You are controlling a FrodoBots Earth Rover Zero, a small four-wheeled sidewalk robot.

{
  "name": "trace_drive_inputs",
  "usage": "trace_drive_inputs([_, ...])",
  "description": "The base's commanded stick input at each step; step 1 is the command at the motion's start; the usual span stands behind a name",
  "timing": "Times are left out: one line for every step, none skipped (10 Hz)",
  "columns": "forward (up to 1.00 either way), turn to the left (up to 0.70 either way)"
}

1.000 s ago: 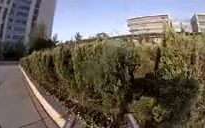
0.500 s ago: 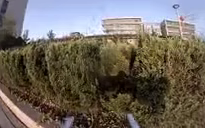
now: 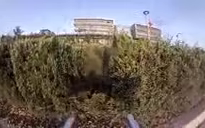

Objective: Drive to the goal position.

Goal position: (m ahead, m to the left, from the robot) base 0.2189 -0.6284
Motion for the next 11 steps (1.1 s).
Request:
trace_drive_inputs([0.0,-0.7])
trace_drive_inputs([0.0,-0.7])
trace_drive_inputs([0.0,-0.7])
trace_drive_inputs([0.0,-0.7])
trace_drive_inputs([0.0,-0.7])
trace_drive_inputs([0.0,-0.7])
trace_drive_inputs([0.0,-0.7])
trace_drive_inputs([0.0,-0.7])
trace_drive_inputs([0.0,-0.7])
trace_drive_inputs([0.0,-0.7])
trace_drive_inputs([0.0,-0.7])
